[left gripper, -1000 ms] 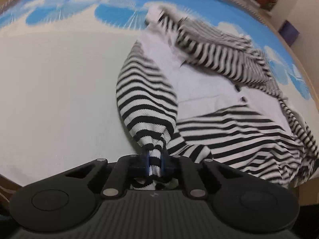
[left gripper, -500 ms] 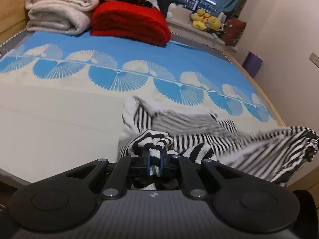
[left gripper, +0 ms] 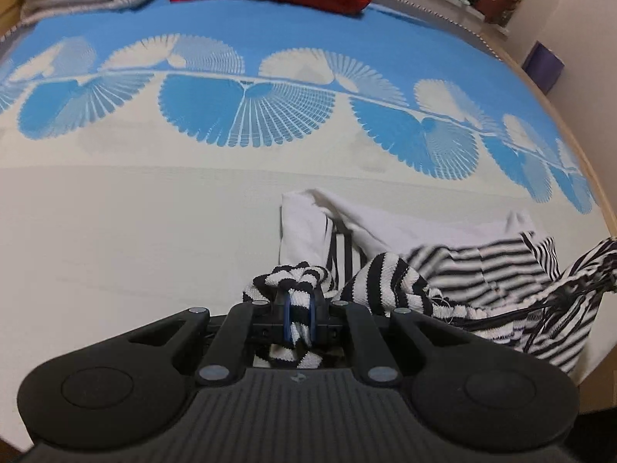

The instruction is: Fold small clothes

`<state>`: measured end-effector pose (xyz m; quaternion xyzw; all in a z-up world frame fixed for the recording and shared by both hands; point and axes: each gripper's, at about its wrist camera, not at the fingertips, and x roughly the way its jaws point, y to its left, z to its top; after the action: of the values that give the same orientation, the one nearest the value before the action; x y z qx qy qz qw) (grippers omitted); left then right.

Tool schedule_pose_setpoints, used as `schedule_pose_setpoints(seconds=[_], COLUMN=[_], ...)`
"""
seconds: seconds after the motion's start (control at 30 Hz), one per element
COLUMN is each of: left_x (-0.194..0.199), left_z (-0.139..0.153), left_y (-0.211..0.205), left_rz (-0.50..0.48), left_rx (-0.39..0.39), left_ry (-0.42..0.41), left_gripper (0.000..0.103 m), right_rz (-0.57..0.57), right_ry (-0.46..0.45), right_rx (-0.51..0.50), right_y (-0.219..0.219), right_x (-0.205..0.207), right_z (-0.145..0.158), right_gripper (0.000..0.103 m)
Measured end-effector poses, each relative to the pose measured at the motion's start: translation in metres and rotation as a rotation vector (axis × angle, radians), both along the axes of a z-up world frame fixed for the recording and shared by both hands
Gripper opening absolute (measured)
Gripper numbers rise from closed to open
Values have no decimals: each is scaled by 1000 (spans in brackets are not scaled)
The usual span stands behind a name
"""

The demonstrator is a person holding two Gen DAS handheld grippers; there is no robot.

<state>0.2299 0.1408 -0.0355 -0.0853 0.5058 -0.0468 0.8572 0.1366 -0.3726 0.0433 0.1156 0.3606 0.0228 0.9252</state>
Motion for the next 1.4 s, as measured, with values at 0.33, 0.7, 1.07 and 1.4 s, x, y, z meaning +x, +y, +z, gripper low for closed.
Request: schedule_pose_setpoints(seconds=[0.33,0.7,1.07,1.4], left_x=[21,-11,-11,20], left_z=[11,23,-26,-32], left_y=[37,-28,-56,-63], left_rz=[197,-200,-297,-350], left_rx=[-140,101,379,306], left_ry=[-35,-128,-178,-142], left_gripper=[41,85,86,8], right_rz=[-93,-100,297,430], right_ry=[84,-48,-28,0], right_rx=[119,15,-439,-570], right_y=[-22,-42,49,88], right_x=[64,37,42,69], right_z=[-40,-27,-76,-98], right_gripper=[12,53,60,9])
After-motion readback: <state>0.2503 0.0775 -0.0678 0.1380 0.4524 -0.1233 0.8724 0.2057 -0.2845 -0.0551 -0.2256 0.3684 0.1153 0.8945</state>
